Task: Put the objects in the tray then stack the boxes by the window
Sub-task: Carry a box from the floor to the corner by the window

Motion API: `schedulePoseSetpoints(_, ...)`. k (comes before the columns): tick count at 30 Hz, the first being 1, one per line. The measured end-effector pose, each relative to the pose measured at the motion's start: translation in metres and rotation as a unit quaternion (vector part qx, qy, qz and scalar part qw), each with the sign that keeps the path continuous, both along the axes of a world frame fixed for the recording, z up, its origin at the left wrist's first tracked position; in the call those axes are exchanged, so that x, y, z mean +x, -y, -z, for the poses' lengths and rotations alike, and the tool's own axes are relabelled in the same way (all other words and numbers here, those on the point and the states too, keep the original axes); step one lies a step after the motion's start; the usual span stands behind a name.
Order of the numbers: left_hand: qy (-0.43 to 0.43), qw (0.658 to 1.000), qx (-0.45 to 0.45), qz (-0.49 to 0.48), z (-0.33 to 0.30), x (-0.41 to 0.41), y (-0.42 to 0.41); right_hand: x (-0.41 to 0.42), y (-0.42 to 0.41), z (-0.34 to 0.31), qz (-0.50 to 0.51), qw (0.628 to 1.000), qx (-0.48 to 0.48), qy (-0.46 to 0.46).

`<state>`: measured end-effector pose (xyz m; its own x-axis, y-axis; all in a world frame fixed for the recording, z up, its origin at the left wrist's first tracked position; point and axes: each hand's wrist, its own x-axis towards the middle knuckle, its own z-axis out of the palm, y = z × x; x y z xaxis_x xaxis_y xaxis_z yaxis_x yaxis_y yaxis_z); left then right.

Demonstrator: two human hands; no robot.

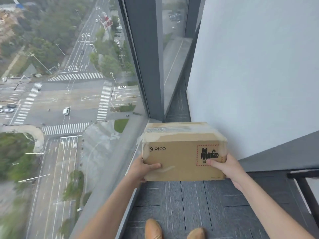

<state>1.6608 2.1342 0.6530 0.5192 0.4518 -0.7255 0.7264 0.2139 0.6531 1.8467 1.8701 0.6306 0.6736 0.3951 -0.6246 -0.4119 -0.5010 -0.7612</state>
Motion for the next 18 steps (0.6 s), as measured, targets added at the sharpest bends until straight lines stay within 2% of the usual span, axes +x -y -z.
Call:
schedulePoseSetpoints(6, -0.005, 0.999, -0.037, -0.008, 0.185, 0.033, 0.017, 0.024, 0.015, 0.181, 0.029, 0.999, -0.005, -0.015)
schedulePoseSetpoints(13, -0.012, 0.999, 0.007, -0.030, 0.374, 0.044, 0.020, 0.035, 0.015, 0.357, 0.022, 0.999, -0.019, -0.020)
schedulePoseSetpoints(18, 0.030, 0.998, 0.041, -0.040, 0.480, 0.052, 0.010, 0.046, 0.003, 0.461, -0.012, 1.000, -0.025, 0.013)
